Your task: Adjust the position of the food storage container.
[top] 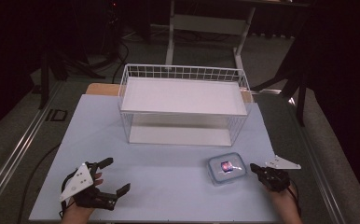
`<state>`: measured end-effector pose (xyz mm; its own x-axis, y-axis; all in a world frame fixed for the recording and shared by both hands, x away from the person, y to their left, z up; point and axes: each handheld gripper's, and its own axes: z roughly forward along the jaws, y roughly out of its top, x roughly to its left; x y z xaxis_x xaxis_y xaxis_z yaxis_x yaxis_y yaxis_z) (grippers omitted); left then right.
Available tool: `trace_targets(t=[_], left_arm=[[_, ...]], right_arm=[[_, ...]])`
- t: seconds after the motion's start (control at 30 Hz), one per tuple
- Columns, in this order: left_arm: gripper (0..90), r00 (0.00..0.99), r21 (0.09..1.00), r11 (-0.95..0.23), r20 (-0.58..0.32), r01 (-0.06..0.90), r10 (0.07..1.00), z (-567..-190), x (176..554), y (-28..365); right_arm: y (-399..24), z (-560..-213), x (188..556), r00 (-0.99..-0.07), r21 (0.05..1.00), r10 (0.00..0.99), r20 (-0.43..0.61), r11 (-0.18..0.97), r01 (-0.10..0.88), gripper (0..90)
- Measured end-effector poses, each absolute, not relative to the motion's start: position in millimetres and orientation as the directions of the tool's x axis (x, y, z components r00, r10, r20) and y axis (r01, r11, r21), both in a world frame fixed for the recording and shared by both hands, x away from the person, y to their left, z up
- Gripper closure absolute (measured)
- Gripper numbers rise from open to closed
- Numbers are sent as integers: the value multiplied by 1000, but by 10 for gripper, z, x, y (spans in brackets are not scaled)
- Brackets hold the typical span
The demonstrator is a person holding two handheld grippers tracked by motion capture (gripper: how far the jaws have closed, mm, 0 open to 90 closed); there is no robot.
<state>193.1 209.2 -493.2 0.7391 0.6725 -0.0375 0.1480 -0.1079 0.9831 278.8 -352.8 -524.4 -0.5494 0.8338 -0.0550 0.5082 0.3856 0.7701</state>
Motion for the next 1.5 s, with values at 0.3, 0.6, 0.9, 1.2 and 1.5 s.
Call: trace_targets(t=[0.3, 0.6, 0.9, 1.2, 1.5], left_arm=[[4, 743, 983, -104, -43, 150, 668, -4934, 1939, 2090], [4, 741, 983, -107, -42, 152, 670, -4937, 1941, 2075], [4, 744, 983, -112, -35, 148, 668, -4932, 1936, 2068], [4, 747, 982, -111, -39, 150, 664, -4935, 1935, 2066], [4, 749, 982, -112, -41, 153, 661, -4940, 1935, 2061]], right_arm=[[-3404, -5275, 2796, -589, 752, 808, -19, 399, 524, 900], [-3250, -5269, 2802, -624, 744, 781, -1, 418, 522, 900], [-3031, -5272, 2808, -676, 731, 737, 7, 457, 506, 900], [-2788, -5295, 2771, -713, 718, 700, 39, 476, 507, 900], [-2831, -5260, 2730, -701, 711, 713, 0, 493, 501, 900]])
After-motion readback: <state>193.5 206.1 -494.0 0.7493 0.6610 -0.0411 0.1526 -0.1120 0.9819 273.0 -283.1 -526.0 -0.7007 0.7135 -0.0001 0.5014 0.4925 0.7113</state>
